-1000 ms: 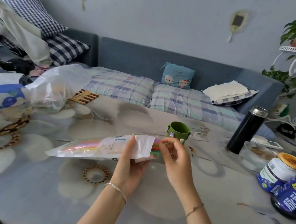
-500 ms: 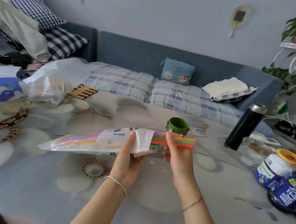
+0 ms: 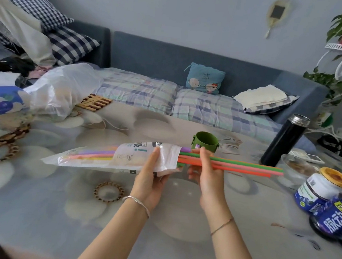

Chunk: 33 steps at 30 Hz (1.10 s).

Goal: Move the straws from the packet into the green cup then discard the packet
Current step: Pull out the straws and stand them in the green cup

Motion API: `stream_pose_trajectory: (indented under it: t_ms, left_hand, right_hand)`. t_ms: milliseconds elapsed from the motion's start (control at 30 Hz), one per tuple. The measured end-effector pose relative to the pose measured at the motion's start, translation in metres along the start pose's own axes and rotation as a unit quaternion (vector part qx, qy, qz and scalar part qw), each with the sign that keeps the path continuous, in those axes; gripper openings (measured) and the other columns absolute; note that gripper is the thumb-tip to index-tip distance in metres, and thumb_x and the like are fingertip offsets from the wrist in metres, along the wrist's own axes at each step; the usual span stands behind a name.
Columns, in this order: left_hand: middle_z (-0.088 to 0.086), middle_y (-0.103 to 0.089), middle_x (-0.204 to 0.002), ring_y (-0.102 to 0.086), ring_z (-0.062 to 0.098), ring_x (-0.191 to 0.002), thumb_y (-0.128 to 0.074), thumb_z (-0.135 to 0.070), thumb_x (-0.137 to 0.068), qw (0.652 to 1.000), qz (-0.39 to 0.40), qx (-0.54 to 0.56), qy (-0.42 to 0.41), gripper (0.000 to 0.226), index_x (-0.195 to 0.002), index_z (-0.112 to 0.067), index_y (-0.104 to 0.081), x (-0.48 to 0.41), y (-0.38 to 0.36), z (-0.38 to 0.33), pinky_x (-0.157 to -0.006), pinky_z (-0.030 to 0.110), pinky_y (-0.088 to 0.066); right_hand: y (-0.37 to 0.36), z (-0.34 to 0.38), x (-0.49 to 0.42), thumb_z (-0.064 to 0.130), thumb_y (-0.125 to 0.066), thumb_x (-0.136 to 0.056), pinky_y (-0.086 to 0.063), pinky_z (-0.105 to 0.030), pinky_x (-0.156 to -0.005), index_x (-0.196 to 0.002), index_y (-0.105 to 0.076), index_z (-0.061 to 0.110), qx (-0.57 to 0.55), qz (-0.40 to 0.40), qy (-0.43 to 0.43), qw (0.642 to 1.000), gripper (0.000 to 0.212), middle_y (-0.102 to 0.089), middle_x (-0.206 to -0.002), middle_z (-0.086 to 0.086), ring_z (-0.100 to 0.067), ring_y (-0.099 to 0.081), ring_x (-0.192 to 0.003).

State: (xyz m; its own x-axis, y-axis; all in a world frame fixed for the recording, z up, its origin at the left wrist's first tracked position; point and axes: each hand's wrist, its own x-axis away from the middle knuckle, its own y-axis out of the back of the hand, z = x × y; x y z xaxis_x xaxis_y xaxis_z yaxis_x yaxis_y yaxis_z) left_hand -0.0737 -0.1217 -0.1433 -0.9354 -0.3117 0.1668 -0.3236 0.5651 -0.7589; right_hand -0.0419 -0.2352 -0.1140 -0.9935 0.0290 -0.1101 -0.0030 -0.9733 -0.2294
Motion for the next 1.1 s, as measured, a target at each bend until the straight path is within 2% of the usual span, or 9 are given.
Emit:
stream_pose_trajectory:
  t_ms: [67, 133, 267, 367, 567, 733, 833, 1000, 1100]
  left_hand:
    - [0.02, -0.06, -0.135, -0.058, 0.031, -0.124, -0.062, -0.034, -0.092, 1.0, 0.007, -0.006, -0.014, 0.054, -0.13, 0.004, -0.056, -0.008, 0.002, -0.001, -0.102, 0.048, -0.05]
    - [0.023, -0.056, -0.139, -0.054, 0.032, -0.13, -0.063, -0.039, -0.091, 1.0, 0.013, 0.011, -0.017, 0.065, -0.138, 0.004, -0.049, -0.016, 0.005, -0.006, -0.103, 0.046, -0.049]
    - [0.017, -0.062, -0.134, -0.059, 0.028, -0.125, -0.067, -0.033, -0.089, 0.999, -0.032, 0.02, -0.029, 0.059, -0.137, -0.001, -0.053, -0.035, 0.008, -0.01, -0.111, 0.047, -0.041]
    - [0.012, -0.066, -0.13, -0.061, 0.028, -0.122, -0.07, -0.03, -0.087, 0.998, -0.062, 0.007, -0.025, 0.053, -0.131, -0.004, -0.059, -0.049, 0.01, -0.008, -0.109, 0.045, -0.044]
    - [0.011, -0.067, -0.129, -0.062, 0.03, -0.121, -0.074, -0.034, -0.083, 0.996, -0.076, -0.005, -0.037, 0.059, -0.132, -0.005, -0.059, -0.071, 0.016, 0.002, -0.108, 0.047, -0.045]
    - [0.019, -0.061, -0.135, -0.057, 0.03, -0.127, -0.072, -0.047, -0.081, 0.998, -0.021, -0.051, -0.04, 0.07, -0.135, -0.004, -0.057, -0.079, 0.01, 0.009, -0.111, 0.051, -0.04]
    - [0.013, -0.065, -0.131, -0.061, 0.027, -0.122, -0.076, -0.032, -0.08, 0.998, -0.049, -0.013, -0.031, 0.061, -0.132, -0.005, -0.058, -0.079, 0.004, 0.014, -0.108, 0.049, -0.044]
    - [0.015, -0.063, -0.134, -0.057, 0.037, -0.126, -0.091, -0.043, -0.054, 0.999, -0.028, -0.006, -0.041, 0.097, -0.135, -0.004, -0.056, -0.072, 0.0, 0.019, -0.107, 0.055, -0.043]
    - [0.016, -0.064, -0.133, -0.057, 0.038, -0.125, -0.086, -0.037, -0.066, 1.0, -0.008, -0.002, -0.025, 0.082, -0.133, -0.002, -0.057, -0.063, -0.004, 0.016, -0.108, 0.053, -0.043]
  right_hand:
    - [0.007, 0.009, -0.007, 0.023, -0.048, -0.096, -0.04, -0.02, -0.034, -0.073, -0.061, 0.012, -0.027, -0.02, 0.029, 0.999, 0.029, -0.054, -0.04, 0.0, -0.009, -0.047, -0.032]
    - [0.017, 0.022, -0.017, 0.023, -0.044, -0.097, -0.038, -0.018, -0.033, -0.068, -0.059, 0.011, -0.048, -0.045, 0.051, 0.997, 0.035, -0.051, -0.034, -0.002, -0.01, -0.044, -0.028]
    - [0.039, 0.054, -0.048, 0.023, -0.041, -0.098, -0.032, -0.018, -0.03, -0.063, -0.053, 0.009, -0.062, -0.105, 0.092, 0.988, 0.04, -0.047, -0.032, 0.001, -0.009, -0.04, -0.025]
    - [0.052, 0.07, -0.074, 0.025, -0.041, -0.098, -0.033, -0.018, -0.032, -0.063, -0.054, 0.01, -0.029, -0.108, 0.119, 0.987, 0.04, -0.048, -0.033, 0.003, -0.009, -0.04, -0.026]
    - [0.068, 0.09, -0.117, 0.021, -0.041, -0.096, -0.027, -0.014, -0.03, -0.062, -0.051, 0.009, 0.009, -0.121, 0.143, 0.982, 0.038, -0.049, -0.033, 0.004, -0.009, -0.038, -0.024]
    - [0.06, 0.085, -0.123, 0.016, -0.046, -0.094, -0.028, -0.014, -0.03, -0.062, -0.053, 0.008, 0.051, -0.061, 0.112, 0.99, 0.033, -0.046, -0.032, 0.005, -0.007, -0.04, -0.026]
    - [0.052, 0.074, -0.116, 0.015, -0.053, -0.092, -0.031, -0.016, -0.031, -0.063, -0.056, 0.007, 0.062, -0.024, 0.098, 0.993, 0.029, -0.049, -0.036, 0.004, -0.008, -0.042, -0.029]
    - [0.03, 0.054, -0.094, 0.015, -0.059, -0.089, -0.036, -0.018, -0.031, -0.064, -0.059, 0.006, 0.07, 0.015, 0.079, 0.994, 0.026, -0.052, -0.039, 0.002, -0.01, -0.045, -0.03]
    - [0.016, 0.047, -0.08, 0.012, -0.055, -0.092, -0.037, -0.019, -0.031, -0.065, -0.056, 0.004, 0.072, 0.042, 0.068, 0.994, 0.028, -0.052, -0.036, 0.0, -0.01, -0.046, -0.028]
